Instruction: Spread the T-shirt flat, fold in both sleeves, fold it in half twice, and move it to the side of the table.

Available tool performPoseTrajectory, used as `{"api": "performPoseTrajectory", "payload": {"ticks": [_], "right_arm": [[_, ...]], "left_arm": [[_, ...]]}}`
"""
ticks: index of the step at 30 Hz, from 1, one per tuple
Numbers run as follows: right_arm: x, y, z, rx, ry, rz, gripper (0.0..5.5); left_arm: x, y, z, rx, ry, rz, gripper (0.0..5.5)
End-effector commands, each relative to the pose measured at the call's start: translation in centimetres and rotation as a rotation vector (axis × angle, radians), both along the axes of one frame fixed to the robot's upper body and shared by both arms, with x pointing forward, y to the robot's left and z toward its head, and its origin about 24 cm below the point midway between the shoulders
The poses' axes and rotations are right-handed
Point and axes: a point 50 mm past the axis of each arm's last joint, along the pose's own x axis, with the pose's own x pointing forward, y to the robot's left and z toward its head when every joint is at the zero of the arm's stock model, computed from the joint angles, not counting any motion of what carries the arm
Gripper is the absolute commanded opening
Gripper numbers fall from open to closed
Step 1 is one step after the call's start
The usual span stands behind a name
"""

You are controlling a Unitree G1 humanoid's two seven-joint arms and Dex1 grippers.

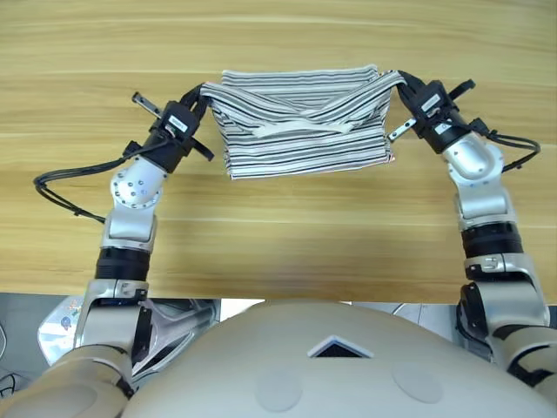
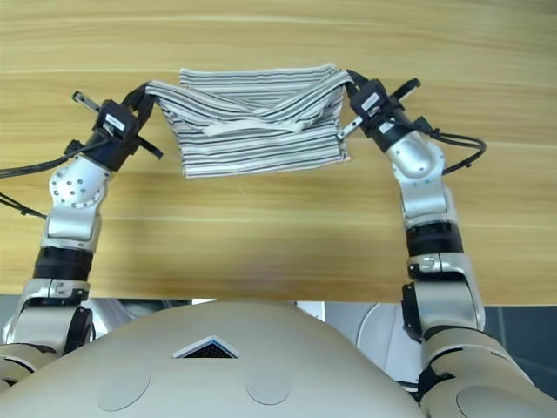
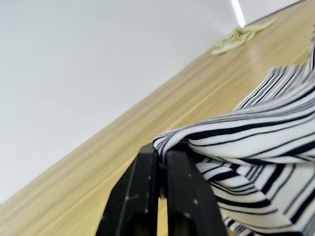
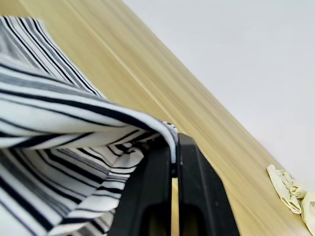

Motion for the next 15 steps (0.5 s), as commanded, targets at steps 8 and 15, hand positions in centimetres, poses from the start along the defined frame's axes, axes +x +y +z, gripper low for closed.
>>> {"api": "performPoseTrajectory", "payload": {"ticks": [8,15], "right_arm": [[4.2,1.9,-1.7,-0.031,0.051,-0.106,1.33],[6.3,3.3,-1.8,-0.001,0.091,-0.213,2.62]], "left_arm": [[4.3,-1.2,-2.0,0.036,0.097,0.044,0.89],[7.8,-0.7,-1.4,-0.043,0.133,0.185,2.08]]}}
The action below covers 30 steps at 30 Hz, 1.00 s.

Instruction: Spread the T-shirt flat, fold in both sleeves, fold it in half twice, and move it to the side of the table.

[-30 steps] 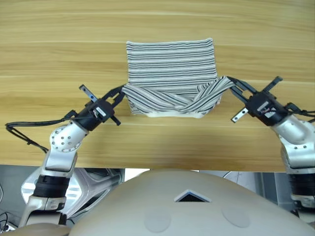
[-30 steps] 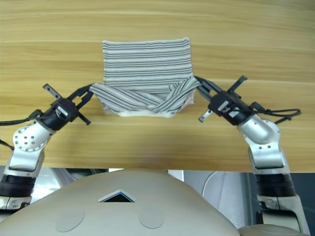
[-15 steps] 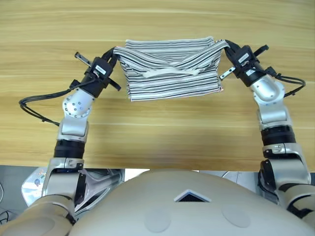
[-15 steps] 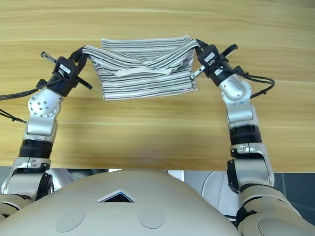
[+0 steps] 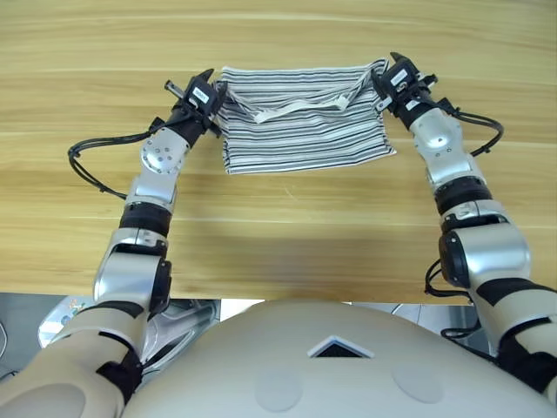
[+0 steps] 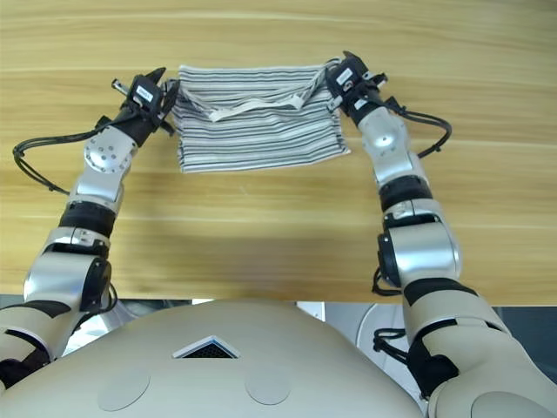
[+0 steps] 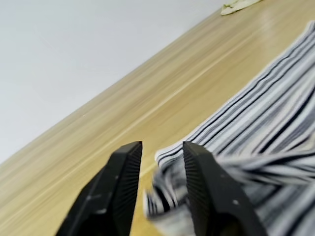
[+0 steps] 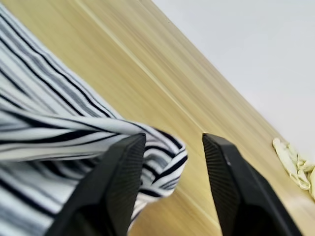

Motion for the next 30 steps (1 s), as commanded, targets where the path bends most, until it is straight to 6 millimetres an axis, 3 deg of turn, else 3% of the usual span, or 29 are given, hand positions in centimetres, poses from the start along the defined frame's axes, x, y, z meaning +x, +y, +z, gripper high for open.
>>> {"api": "performPoseTrajectory", "payload": {"ticks": [1,7,10,12,15,17,19,24,30], "right_arm": [[1.4,0.5,0.8,0.028,0.000,-0.073,2.80],[1.4,-0.4,0.0,0.096,0.026,-0.260,3.75],[0.7,1.0,0.1,0.101,-0.073,-0.168,4.01],[-1.4,4.0,-0.5,0.135,-0.126,-0.013,4.01],[-6.5,8.7,-1.1,0.224,-0.135,0.156,4.01],[-8.9,10.2,-1.2,0.249,-0.102,0.205,4.01],[-9.8,11.0,-1.5,0.246,-0.062,0.220,4.01],[-8.3,11.5,-2.2,0.246,0.032,0.146,4.01],[-5.0,11.2,-0.9,0.276,0.078,0.068,4.01]], "left_arm": [[2.1,0.8,0.8,-0.056,0.020,0.119,2.24],[4.1,1.8,1.7,-0.237,0.084,0.314,3.09],[4.6,3.2,3.1,-0.307,0.027,0.390,3.58],[4.0,4.6,3.1,-0.303,-0.017,0.435,3.84],[2.4,5.6,2.8,-0.387,-0.112,0.463,4.30],[1.2,5.2,2.9,-0.460,-0.183,0.438,4.30],[-0.4,4.4,2.9,-0.548,-0.213,0.430,4.30],[-3.4,2.7,3.1,-0.656,-0.232,0.451,4.30],[-4.0,1.5,4.9,-0.679,-0.260,0.440,4.30]]}}
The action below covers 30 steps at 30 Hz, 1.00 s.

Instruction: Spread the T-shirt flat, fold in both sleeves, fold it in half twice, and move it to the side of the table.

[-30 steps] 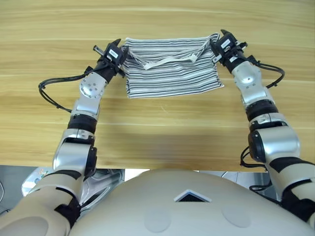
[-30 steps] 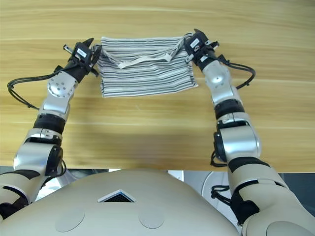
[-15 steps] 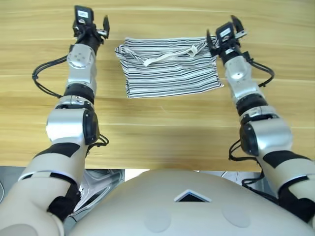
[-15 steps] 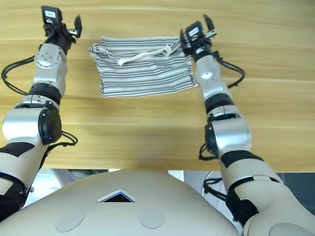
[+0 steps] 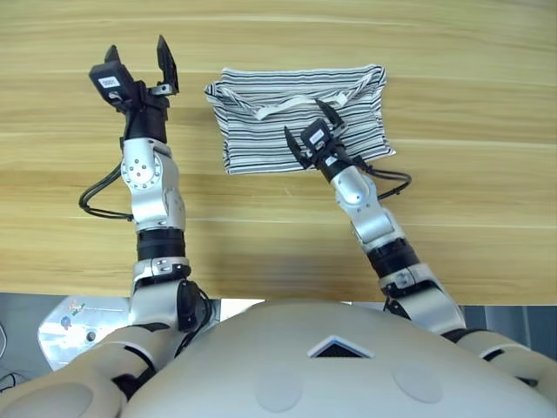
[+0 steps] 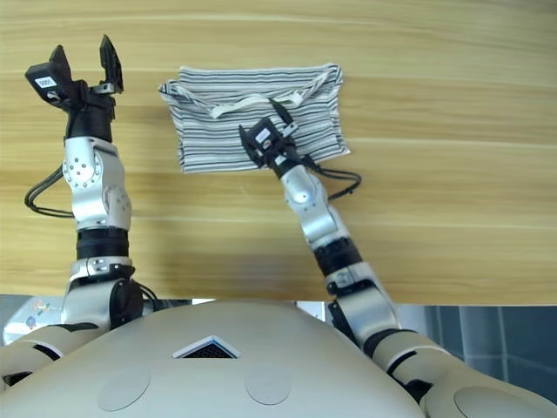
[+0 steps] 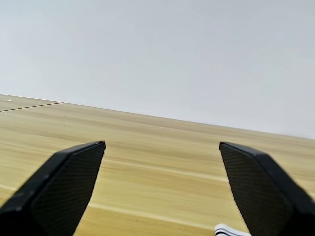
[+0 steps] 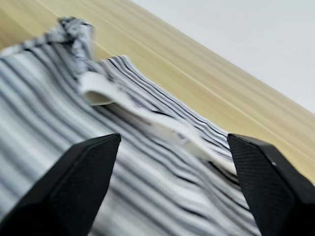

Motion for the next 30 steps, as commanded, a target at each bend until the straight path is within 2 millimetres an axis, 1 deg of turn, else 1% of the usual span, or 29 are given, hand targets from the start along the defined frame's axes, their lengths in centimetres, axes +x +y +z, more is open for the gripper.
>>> {"api": "performPoseTrajectory", "payload": {"ticks": [1,3,5,7,9,11,13,15,17,19,20,21,23,25,27,28,30], "right_arm": [[1.9,-0.1,1.3,0.018,0.022,-0.035,4.01],[2.1,0.1,1.0,-0.009,0.059,-0.022,4.01],[1.4,0.2,-0.5,-0.007,0.190,-0.005,4.01],[0.6,-0.4,-1.8,0.005,0.318,-0.019,4.01],[-0.6,-1.3,-2.4,-0.026,0.363,-0.034,4.01],[-2.0,-1.4,-2.5,-0.033,0.374,-0.033,4.01],[-3.8,-1.1,-2.7,-0.016,0.409,-0.031,4.01],[-5.2,-0.9,-3.3,-0.010,0.466,-0.047,4.01],[-5.5,-1.6,-3.3,-0.027,0.492,-0.098,4.01],[-5.9,-2.6,-2.5,-0.049,0.477,-0.105,4.01],[-6.4,-3.2,-2.1,-0.069,0.461,-0.088,4.01],[-7.5,-4.5,-1.7,-0.108,0.454,-0.057,4.01],[-10.0,-7.9,-1.0,-0.209,0.455,-0.015,4.01],[-11.5,-11.3,-0.1,-0.307,0.444,-0.038,4.01],[-12.0,-14.2,0.7,-0.390,0.427,-0.090,4.01],[-12.0,-15.4,1.1,-0.432,0.408,-0.109,4.01],[-11.0,-17.1,1.8,-0.503,0.347,-0.133,4.01]], "left_arm": [[-0.3,-0.9,0.8,0.002,-0.008,-0.011,4.30],[-0.2,-1.2,0.8,0.010,0.002,-0.015,4.30],[-0.1,-1.7,1.1,0.014,0.000,-0.029,4.30],[-0.2,-2.2,1.7,0.013,-0.017,-0.043,4.30],[-0.3,-2.8,2.2,0.013,-0.035,-0.059,4.30],[-0.3,-3.1,2.3,0.012,-0.036,-0.068,4.30],[-0.3,-3.2,2.2,0.011,-0.030,-0.072,4.30],[-0.3,-3.3,2.2,0.010,-0.027,-0.070,4.30],[-0.3,-3.4,2.2,0.006,-0.026,-0.074,4.30],[-0.3,-3.7,2.2,0.004,-0.025,-0.084,4.30],[-0.3,-3.8,2.2,0.005,-0.023,-0.088,4.30],[-0.3,-3.9,2.1,0.011,-0.019,-0.097,4.30],[-0.6,-4.1,1.9,0.025,-0.011,-0.108,4.30],[-0.7,-4.1,1.7,0.042,0.001,-0.113,4.30],[-0.9,-4.1,1.5,0.068,0.012,-0.122,4.30],[-1.0,-4.1,1.3,0.080,0.020,-0.128,4.30],[-1.1,-4.2,1.0,0.113,0.037,-0.143,4.30]]}}
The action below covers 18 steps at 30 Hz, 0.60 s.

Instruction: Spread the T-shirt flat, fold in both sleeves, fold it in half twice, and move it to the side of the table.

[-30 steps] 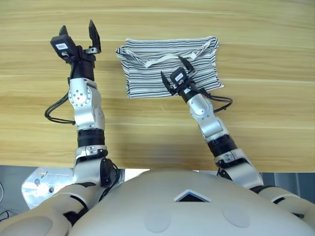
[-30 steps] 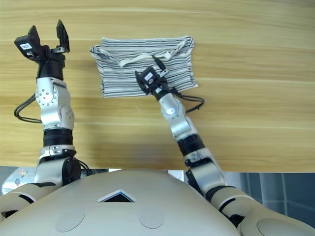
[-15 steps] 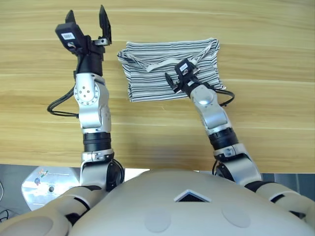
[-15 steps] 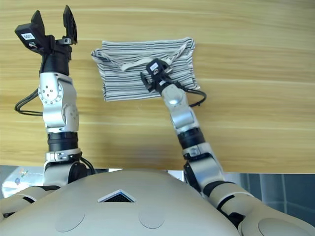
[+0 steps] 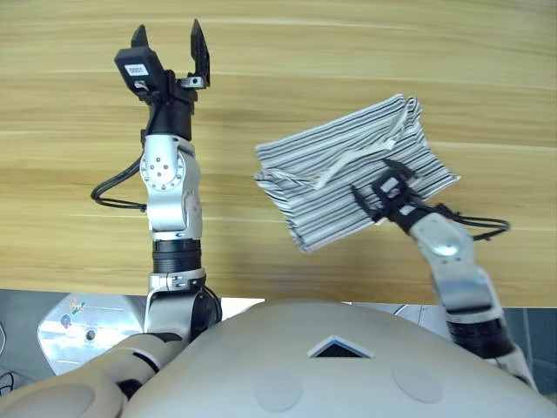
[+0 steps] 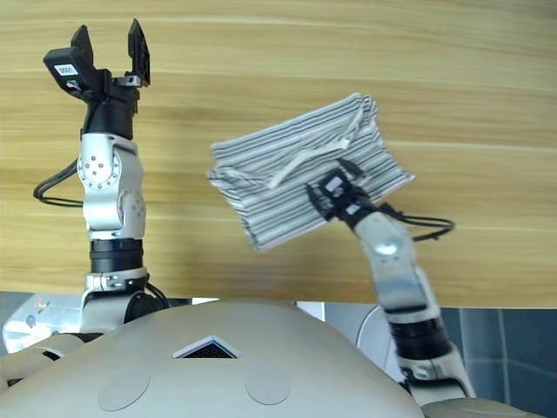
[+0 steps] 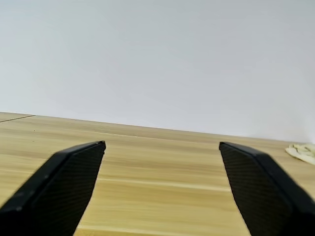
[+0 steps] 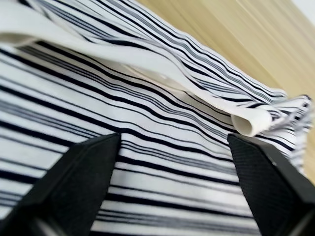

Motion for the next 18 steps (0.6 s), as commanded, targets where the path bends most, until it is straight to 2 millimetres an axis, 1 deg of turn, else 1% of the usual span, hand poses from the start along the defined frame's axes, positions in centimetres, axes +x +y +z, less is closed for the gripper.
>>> {"api": "performPoseTrajectory", "payload": {"ticks": [1,3,4,5,7,8,9,10,12,13,15,17,18], "right_arm": [[1.0,-4.0,0.1,-0.169,-0.024,-0.055,4.01],[2.9,-4.4,0.7,-0.184,-0.094,-0.075,4.01],[3.9,-4.0,0.8,-0.177,-0.132,-0.067,4.01],[4.8,-3.4,0.7,-0.166,-0.158,-0.051,4.01],[6.7,-1.6,0.3,-0.140,-0.221,-0.010,4.01],[7.3,-0.7,0.2,-0.122,-0.247,0.010,4.01],[7.5,0.4,0.7,-0.061,-0.289,0.031,4.01],[7.2,1.5,1.5,0.031,-0.328,0.056,4.01],[6.4,2.6,2.7,0.158,-0.374,0.061,4.01],[6.4,2.9,2.7,0.190,-0.365,0.049,4.01],[7.0,3.2,1.6,0.187,-0.320,0.029,4.01],[8.3,4.0,0.4,0.202,-0.294,0.016,4.01],[9.4,4.5,0.1,0.215,-0.302,-0.003,4.01]], "left_arm": [[-0.3,-0.2,-0.6,0.072,0.038,-0.039,4.30],[-0.5,-0.3,-0.9,0.093,0.046,-0.060,4.30],[-0.6,-0.5,-1.1,0.118,0.052,-0.078,4.30],[-0.7,-0.7,-1.2,0.144,0.056,-0.098,4.30],[-0.9,-1.6,-1.7,0.195,0.072,-0.197,4.30],[-0.9,-1.8,-1.9,0.225,0.080,-0.235,4.30],[-0.9,-2.0,-2.0,0.277,0.080,-0.284,4.30],[-0.9,-2.0,-2.1,0.312,0.078,-0.339,4.30],[-1.0,-2.2,-2.1,0.379,0.066,-0.440,4.30],[-1.2,-2.1,-2.1,0.397,0.058,-0.461,4.30],[-1.2,-2.3,-1.9,0.390,0.034,-0.467,4.30],[-1.2,-2.7,-1.6,0.373,0.009,-0.466,4.30],[-1.2,-2.9,-1.6,0.357,0.001,-0.460,4.30]]}}
